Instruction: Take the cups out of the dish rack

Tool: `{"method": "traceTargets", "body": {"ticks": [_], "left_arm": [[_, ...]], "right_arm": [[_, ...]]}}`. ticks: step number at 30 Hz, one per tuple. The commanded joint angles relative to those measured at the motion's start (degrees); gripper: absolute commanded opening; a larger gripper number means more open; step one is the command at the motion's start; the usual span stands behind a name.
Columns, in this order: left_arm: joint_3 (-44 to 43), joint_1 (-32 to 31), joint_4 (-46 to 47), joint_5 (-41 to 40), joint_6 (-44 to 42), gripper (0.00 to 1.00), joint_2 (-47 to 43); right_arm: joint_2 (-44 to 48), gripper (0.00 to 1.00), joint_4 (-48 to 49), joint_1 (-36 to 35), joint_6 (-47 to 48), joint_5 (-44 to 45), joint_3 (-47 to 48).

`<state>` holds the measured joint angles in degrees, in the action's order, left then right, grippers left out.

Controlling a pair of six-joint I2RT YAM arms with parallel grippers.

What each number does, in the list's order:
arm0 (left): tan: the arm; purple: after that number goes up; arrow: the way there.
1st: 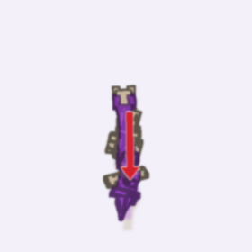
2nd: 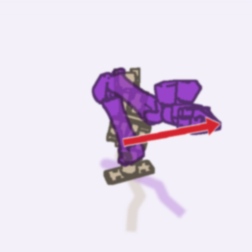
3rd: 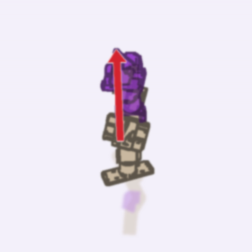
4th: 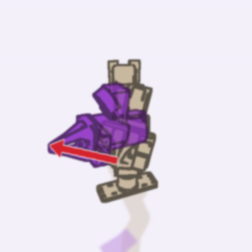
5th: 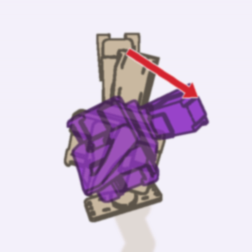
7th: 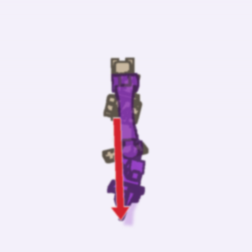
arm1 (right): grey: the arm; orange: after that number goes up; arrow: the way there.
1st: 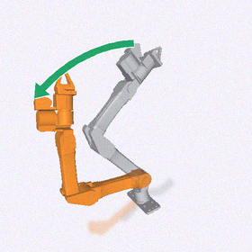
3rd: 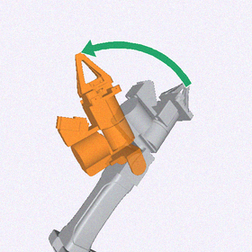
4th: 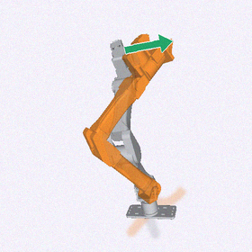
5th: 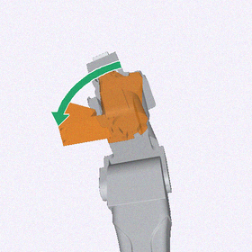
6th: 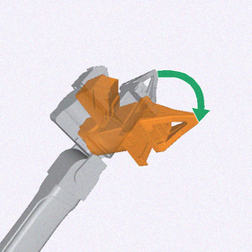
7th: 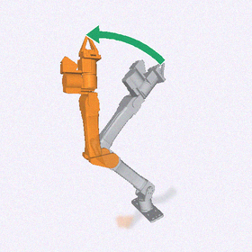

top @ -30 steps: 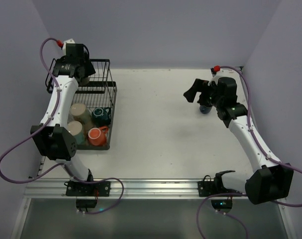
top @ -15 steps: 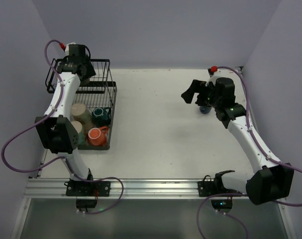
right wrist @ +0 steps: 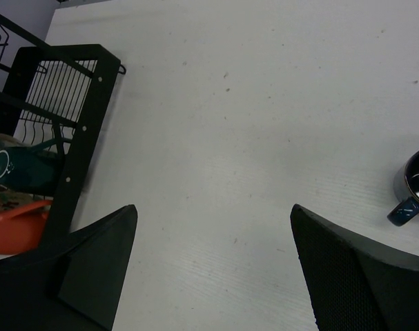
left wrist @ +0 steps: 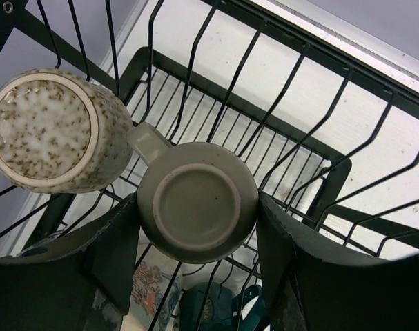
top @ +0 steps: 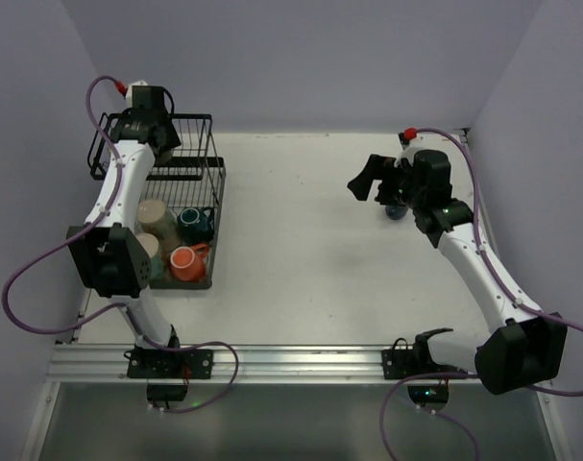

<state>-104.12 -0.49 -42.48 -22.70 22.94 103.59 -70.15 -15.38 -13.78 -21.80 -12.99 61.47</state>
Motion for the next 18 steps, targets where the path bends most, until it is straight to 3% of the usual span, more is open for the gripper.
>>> {"method": "traceTargets", "body": {"ticks": [1,11,16,18], "left_arm": [[0.2,0.4,3.8,1.8,-1.0,0.35,-6.3],[12.8,0.1,13.9,21.7,4.1,0.29,-25.7],[25.5,-2.3,25.0,36.8,12.0,0.28,-35.7],[34.5,-4.8,34.9,43.9,16.2,0.27,-40.9]], "right_arm": [[0.7,0.94,2.5,-0.5,-0.2,-1.2,0.1],[8.3,0.94,12.7,-2.4,-9.3,-9.3,-5.3],[13.4,0.91,27.9,-7.0,-20.5,-12.5,-11.6],[14.8,0.87,36.0,-9.8,-25.7,-13.0,-15.0]]}}
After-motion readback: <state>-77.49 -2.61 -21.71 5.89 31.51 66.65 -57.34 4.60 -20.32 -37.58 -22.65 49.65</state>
